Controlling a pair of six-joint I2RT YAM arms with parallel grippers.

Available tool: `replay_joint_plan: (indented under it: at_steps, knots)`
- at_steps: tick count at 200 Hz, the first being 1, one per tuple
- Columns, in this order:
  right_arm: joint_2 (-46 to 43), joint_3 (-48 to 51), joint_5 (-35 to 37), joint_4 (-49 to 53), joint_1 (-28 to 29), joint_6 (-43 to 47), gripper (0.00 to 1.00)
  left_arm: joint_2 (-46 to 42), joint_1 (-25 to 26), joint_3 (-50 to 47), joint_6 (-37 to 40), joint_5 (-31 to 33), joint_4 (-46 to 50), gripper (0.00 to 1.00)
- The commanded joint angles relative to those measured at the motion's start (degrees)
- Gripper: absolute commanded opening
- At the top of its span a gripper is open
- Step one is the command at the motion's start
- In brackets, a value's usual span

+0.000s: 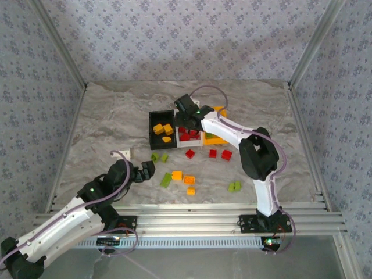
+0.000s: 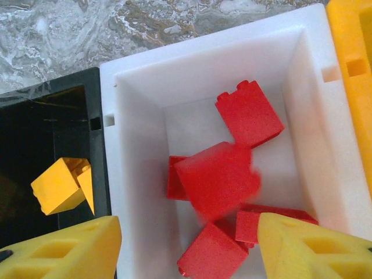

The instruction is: Sort the legos into containers by color

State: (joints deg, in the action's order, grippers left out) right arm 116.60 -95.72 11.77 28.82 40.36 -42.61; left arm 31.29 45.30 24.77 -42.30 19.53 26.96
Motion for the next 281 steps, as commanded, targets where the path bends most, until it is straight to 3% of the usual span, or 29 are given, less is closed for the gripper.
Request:
replay_joint_plan:
  at_steps: [1,86,139,198,241,281]
  knots:
    - [-4.6,0.8,1.6,1.8,0.9,-0.5,0.66,-0.8,-0.5,0.2,0.5,-0.6,2.1,1.00]
    - [-24.8,29.4,-3.1,7.5,14.4,-2.3,0.72,-2.3,-0.8,1.1,0.6,0.9,4.0,1.00]
    - [-21.3,35.4,-4.5,11.1,26.0,-3.6,0.73,-2.3,-1.0,-0.1,0.2,1.4,4.6,1.00]
    - [-18.0,33.6,-5.4,11.6,28.5,-1.8,0.71,-2.4,-1.1,-1.0,-0.7,0.9,4.3,1.00]
    - [-15.9,35.5,-7.4,11.2,29.0,-1.9,0.60,-2.2,-1.2,-1.2,-0.4,0.9,3.8,1.00]
    - [-18.2,35.2,-7.4,11.0,29.7,-0.9,0.37,-1.8,-1.6,-1.0,-0.2,0.6,3.4,1.00]
